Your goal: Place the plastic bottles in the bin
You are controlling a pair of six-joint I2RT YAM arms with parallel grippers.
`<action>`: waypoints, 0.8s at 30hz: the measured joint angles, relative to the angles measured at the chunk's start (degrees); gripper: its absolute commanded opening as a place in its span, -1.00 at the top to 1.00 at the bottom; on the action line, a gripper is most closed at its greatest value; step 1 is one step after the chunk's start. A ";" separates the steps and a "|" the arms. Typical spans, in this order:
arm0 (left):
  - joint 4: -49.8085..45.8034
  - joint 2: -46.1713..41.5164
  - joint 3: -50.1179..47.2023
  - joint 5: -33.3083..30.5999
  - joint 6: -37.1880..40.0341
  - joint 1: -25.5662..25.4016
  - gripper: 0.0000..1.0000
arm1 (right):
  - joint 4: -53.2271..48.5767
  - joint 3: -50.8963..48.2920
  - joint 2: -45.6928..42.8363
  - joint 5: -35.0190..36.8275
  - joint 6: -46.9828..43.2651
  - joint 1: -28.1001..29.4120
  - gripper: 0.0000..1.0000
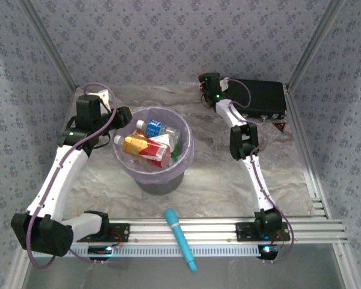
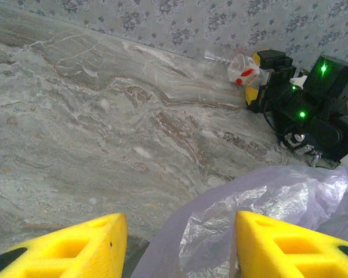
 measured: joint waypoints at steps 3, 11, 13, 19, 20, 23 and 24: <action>0.02 0.04 0.00 0.00 0.00 -0.02 -0.05 | -0.35 0.02 0.28 -0.26 0.39 -0.26 -0.35; 0.17 0.31 0.09 -0.04 0.00 0.00 -0.05 | -0.35 0.15 0.46 -1.09 -0.66 -0.33 -0.13; 0.15 0.31 0.09 -0.13 0.00 -0.02 -0.05 | -0.35 0.13 0.46 -1.38 -1.11 -0.42 -0.10; -0.44 0.31 0.37 -0.20 0.02 0.00 -0.06 | 1.03 -9.68 -5.70 -2.78 -4.96 -0.85 -0.06; -0.55 0.31 0.42 -0.22 0.02 0.00 -0.06 | 1.42 -13.88 -8.24 -2.86 -5.81 -0.90 -0.05; -0.66 0.31 0.48 -0.20 0.02 0.00 -0.06 | 2.82 -24.74 -14.99 -3.50 -8.17 -1.14 -0.03; -0.68 0.31 0.48 -0.22 0.02 0.00 -0.06 | 3.30 -27.89 -17.07 -3.80 -8.90 -1.22 -0.03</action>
